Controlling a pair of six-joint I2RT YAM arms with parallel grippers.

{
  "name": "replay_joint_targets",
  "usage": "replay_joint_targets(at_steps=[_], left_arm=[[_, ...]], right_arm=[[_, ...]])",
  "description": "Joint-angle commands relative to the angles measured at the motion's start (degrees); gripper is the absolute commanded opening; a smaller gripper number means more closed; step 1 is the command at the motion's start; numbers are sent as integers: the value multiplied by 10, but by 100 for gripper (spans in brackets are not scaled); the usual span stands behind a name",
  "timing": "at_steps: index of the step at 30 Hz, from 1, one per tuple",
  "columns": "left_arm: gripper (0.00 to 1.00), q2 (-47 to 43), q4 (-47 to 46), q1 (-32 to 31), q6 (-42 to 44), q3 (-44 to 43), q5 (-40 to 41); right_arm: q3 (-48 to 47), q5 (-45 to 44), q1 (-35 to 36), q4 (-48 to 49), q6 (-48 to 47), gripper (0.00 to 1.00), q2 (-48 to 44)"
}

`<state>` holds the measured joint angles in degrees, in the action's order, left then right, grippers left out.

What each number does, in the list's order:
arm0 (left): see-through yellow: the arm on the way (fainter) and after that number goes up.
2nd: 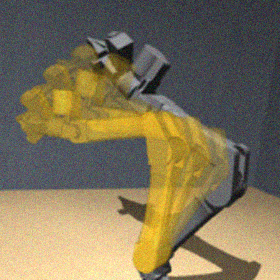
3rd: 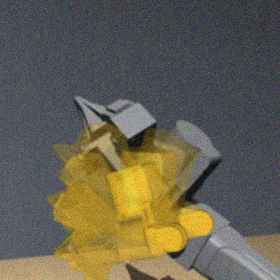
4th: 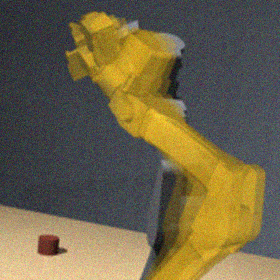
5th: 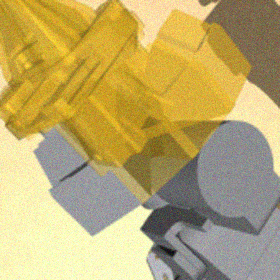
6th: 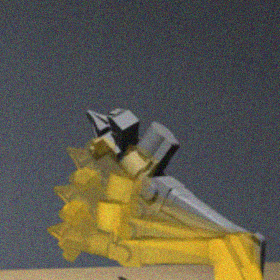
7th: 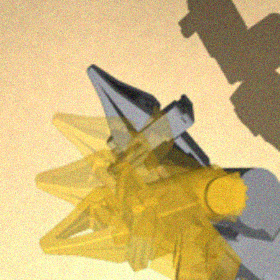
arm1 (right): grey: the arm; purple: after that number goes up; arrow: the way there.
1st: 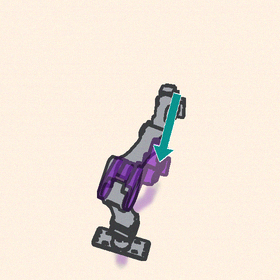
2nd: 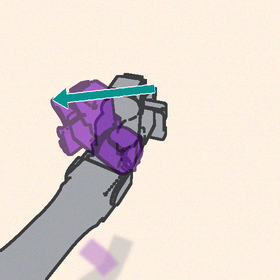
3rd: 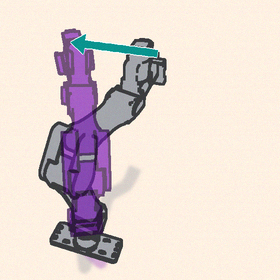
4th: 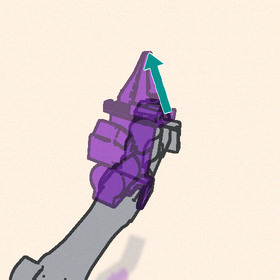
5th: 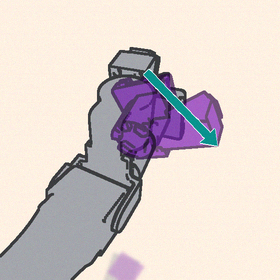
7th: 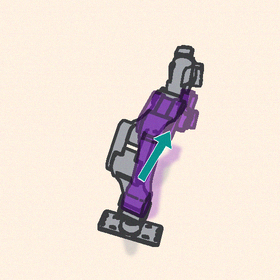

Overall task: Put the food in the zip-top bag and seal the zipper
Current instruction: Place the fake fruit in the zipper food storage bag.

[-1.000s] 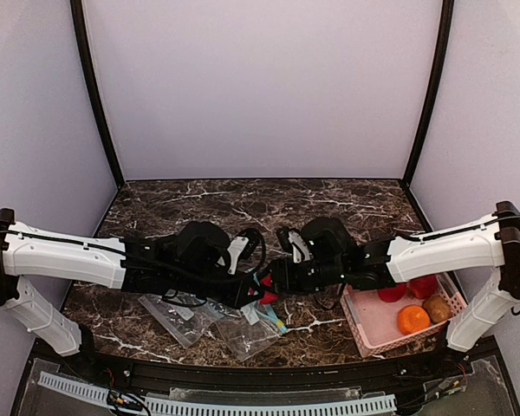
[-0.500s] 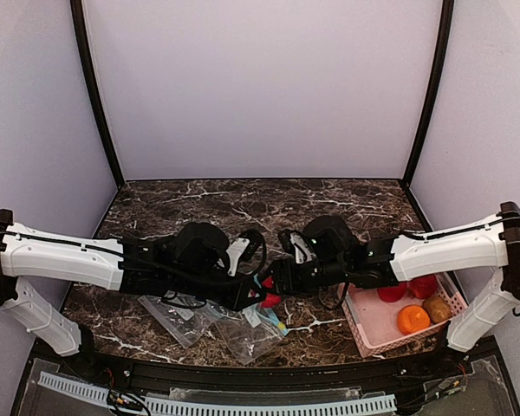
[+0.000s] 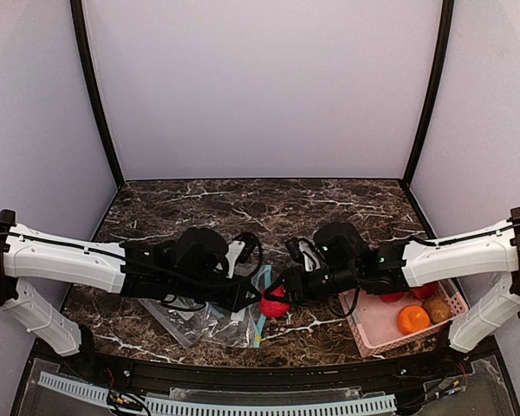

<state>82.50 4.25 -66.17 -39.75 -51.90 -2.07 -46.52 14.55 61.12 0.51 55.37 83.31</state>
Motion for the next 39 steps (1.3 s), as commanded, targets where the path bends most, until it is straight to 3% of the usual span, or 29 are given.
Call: replay_joint_targets(at_steps=[1,6,22,39], left_arm=[[1,12,-37,10,-7,11,23],[1,20,-57,10,-8,2,0],[1,8,-126,10,-2,21,-90],[1,24,-146,10,-6,23,-150]], right_arm=[[8,63,18,28,-18,22,-22],[10,60,26,38,-21,23,-22],[75,-61,8,118,110,26,-56],[106,-64,-28,170,115,28,-106]])
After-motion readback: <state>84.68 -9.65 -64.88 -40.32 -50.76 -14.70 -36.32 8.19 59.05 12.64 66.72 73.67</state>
